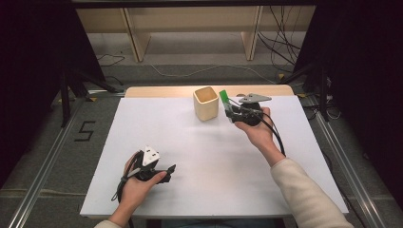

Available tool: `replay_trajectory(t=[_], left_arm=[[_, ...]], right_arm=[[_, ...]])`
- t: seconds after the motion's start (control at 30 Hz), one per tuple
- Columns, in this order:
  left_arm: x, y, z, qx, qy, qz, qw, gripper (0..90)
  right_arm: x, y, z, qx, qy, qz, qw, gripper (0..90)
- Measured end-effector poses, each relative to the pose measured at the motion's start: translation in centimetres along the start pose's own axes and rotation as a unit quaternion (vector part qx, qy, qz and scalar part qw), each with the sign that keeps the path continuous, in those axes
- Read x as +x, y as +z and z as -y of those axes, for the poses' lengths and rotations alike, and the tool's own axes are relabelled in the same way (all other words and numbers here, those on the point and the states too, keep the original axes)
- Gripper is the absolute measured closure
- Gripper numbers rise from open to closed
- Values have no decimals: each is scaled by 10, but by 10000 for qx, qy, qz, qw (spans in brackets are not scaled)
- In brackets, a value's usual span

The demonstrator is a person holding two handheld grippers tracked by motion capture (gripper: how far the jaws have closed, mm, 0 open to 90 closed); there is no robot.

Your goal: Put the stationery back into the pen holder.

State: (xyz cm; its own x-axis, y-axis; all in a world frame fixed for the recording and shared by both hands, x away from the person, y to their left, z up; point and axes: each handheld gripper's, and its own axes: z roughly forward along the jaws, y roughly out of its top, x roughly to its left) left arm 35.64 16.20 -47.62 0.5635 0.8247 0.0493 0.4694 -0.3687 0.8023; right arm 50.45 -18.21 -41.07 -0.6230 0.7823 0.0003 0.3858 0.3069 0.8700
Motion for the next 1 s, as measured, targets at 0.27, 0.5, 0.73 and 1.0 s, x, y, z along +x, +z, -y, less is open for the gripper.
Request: replay_trajectory(t=[0.27,0.5,0.73,1.0], left_arm=[[0,0,0,-11,-10,3,10000,188],[0,0,0,-6,1,6,10000,188],[0,0,0,-4,-4,7,10000,189],[0,0,0,-2,-9,2,10000,189]], right_arm=[[3,7,-7,-115,42,7,9999,663],[4,11,-13,-187,7,41,9998,663],[3,14,-19,-287,38,75,9996,663],[4,18,-24,-346,49,99,9993,663]])
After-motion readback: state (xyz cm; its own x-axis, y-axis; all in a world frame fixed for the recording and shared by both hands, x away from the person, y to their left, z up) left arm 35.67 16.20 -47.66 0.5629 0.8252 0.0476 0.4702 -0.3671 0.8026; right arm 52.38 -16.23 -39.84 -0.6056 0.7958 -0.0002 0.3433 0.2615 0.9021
